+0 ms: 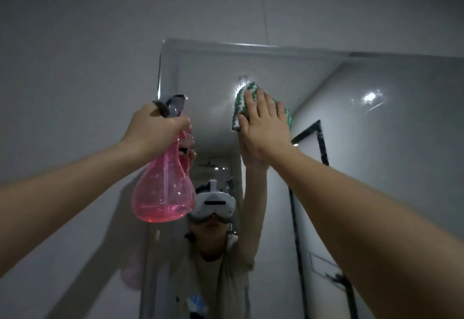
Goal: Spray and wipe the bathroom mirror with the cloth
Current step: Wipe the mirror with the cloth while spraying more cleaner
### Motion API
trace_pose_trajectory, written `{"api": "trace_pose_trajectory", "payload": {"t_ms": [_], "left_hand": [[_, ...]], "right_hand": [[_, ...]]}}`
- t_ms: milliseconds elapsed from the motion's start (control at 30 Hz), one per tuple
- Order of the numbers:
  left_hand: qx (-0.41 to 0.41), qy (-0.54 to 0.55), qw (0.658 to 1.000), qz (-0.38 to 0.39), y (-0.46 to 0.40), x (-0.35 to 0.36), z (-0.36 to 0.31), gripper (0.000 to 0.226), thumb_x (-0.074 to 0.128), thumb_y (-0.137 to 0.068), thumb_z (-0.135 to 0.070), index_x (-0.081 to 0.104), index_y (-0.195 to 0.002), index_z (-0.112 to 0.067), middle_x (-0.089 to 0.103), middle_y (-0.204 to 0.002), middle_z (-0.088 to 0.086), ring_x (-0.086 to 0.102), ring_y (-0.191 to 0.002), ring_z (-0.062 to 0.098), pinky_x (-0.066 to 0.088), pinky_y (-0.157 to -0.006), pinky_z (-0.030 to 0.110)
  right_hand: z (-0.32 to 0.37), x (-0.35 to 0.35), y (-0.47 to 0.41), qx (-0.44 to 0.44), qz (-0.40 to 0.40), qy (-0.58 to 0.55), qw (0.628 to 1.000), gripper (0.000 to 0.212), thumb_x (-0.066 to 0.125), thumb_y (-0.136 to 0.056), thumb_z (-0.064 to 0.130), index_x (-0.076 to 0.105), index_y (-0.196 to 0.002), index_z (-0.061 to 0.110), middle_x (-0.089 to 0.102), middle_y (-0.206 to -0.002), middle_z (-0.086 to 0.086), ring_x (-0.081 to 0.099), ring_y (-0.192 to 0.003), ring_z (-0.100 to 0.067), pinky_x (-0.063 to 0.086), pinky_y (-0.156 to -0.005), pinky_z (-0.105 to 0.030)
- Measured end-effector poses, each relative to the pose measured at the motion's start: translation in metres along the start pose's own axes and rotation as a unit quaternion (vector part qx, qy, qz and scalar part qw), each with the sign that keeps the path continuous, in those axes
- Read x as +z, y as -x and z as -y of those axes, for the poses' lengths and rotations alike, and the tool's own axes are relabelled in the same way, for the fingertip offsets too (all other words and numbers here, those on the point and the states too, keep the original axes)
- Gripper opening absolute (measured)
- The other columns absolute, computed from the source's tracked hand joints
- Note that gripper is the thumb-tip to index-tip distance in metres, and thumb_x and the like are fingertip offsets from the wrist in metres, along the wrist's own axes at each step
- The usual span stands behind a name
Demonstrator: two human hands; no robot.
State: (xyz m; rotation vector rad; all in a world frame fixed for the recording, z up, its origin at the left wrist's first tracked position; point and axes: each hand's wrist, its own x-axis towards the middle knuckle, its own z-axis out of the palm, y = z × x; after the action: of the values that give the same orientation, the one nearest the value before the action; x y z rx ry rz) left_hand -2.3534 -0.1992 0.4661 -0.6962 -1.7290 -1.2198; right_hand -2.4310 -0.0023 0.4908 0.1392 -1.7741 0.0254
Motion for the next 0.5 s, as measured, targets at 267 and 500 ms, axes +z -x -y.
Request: {"api": "trace_pose_trajectory", "payload": {"t_ms": [267,500], "left_hand": [[-0.042,0.013,0.999,0.007,0.065,0.008,0.016,0.014,0.059,-0.083,0.0,0.06,-0.075,-0.012,0.062,-0.074,0.009,0.061,-0.048,0.003,0.049,-0.045,0.014],[-0.066,-0.053,0.996,0.017,0.115,-0.016,0.047,0.008,0.063,-0.081,-0.01,0.062,-0.075,-0.016,0.068,-0.082,0.009,0.068,-0.068,0.012,0.055,-0.063,0.024]], "right_hand": [[0.03,0.027,0.14,-0.026,0.068,-0.007,0.997,0.058,0.017,-0.102,0.04,-0.01,-0.15,0.023,-0.011,-0.158,-0.008,-0.012,-0.145,-0.022,-0.018,-0.113,-0.037],[0.058,0.055,0.228,-0.045,0.051,-0.008,0.998,0.059,0.022,-0.098,0.04,0.007,-0.15,0.018,0.011,-0.157,-0.014,0.006,-0.145,-0.028,-0.011,-0.114,-0.039]]}}
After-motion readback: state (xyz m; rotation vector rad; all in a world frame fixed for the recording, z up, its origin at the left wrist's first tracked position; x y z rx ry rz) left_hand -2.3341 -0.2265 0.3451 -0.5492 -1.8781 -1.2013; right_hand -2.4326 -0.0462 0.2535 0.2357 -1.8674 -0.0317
